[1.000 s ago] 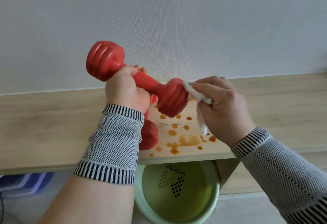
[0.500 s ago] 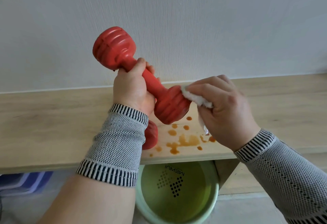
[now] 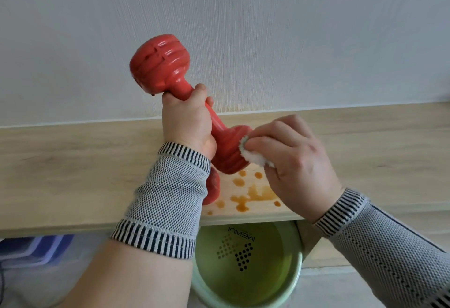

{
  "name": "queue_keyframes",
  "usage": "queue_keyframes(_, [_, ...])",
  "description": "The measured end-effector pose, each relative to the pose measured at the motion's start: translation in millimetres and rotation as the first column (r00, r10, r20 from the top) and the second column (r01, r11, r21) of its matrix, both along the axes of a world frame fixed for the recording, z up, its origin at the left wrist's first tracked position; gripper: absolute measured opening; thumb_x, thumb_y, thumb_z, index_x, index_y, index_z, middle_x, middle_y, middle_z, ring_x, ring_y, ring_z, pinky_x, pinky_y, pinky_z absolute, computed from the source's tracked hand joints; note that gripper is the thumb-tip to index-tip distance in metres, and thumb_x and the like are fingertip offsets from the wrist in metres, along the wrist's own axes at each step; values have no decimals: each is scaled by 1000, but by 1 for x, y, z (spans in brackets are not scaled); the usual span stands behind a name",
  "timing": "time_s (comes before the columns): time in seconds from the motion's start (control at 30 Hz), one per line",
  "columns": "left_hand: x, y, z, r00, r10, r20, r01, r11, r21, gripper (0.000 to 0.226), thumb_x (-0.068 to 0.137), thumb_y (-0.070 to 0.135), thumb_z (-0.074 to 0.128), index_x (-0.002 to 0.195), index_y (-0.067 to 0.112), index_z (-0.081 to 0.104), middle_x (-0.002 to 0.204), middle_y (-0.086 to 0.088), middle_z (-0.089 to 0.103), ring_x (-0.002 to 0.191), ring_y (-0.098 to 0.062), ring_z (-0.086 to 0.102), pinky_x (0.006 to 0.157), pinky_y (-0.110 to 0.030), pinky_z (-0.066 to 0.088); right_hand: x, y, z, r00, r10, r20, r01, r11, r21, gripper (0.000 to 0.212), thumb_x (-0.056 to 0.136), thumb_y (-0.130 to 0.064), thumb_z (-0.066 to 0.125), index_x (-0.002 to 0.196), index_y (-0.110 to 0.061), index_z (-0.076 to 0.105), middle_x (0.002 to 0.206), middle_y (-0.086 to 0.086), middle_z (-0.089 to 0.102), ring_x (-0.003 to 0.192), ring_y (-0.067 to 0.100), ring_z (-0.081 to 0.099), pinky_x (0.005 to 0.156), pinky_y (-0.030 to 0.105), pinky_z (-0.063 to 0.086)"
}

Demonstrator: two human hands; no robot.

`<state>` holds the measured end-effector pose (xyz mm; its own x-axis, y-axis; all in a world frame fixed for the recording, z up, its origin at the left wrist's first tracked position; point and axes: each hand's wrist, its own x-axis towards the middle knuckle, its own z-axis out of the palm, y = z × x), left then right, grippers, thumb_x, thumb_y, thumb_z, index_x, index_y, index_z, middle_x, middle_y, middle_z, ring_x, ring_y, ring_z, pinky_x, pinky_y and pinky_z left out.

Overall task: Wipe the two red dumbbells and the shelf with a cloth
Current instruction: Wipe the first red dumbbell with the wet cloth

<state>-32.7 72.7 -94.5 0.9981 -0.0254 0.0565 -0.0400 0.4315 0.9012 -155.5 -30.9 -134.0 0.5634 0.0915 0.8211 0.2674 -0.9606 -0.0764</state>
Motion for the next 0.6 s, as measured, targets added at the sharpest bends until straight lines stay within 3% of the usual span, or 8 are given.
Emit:
queue_keyframes(0.17, [-2, -2, 1, 999, -6, -44, 5, 1000, -20, 12, 90, 7, 59, 88, 16, 52, 66, 3, 56, 56, -9, 57, 67, -33, 47, 4, -13, 0, 997, -80, -3, 79, 991, 112, 19, 81, 3, 61, 91, -7, 73, 91, 6, 66, 84, 28, 54, 65, 37, 48])
queue_keyframes(0.27, [-1, 0, 2, 999, -14, -53, 13, 1000, -17, 10, 92, 8, 58, 91, 15, 51, 70, 0, 56, 57, -9, 57, 69, -33, 48, 2, -2, -1, 1000, -2, -9, 3, 995, 99, 21, 79, 6, 63, 90, -8, 74, 92, 5, 66, 85, 26, 54, 70, 31, 47])
queue_keyframes(0.37, [0, 3, 3, 998, -38, -52, 36, 998, -51, 12, 92, 6, 58, 87, 14, 51, 62, 4, 56, 57, -9, 57, 70, -34, 48, 4, -8, 3, 1000, 5, -23, -2, 994, 113, 24, 79, 1, 57, 92, -10, 74, 93, 5, 65, 85, 24, 53, 71, 26, 44])
queue_keyframes(0.5, [-4, 1, 5, 997, -73, -29, 71, 996, -58, 10, 91, 6, 58, 86, 14, 53, 55, 7, 56, 56, -10, 56, 71, -38, 48, 5, -17, 5, 998, -59, -31, 63, 980, 191, 18, 84, -2, 60, 92, -11, 74, 93, 5, 63, 86, 25, 54, 69, 33, 48])
queue_keyframes(0.6, [-2, 3, 4, 999, -51, -18, 50, 998, -43, 11, 91, 6, 57, 86, 14, 52, 60, 6, 56, 56, -9, 56, 70, -36, 47, 2, -3, 4, 1000, -6, -4, 6, 989, 148, 19, 79, 5, 65, 89, -9, 74, 92, 6, 64, 84, 26, 54, 69, 32, 47])
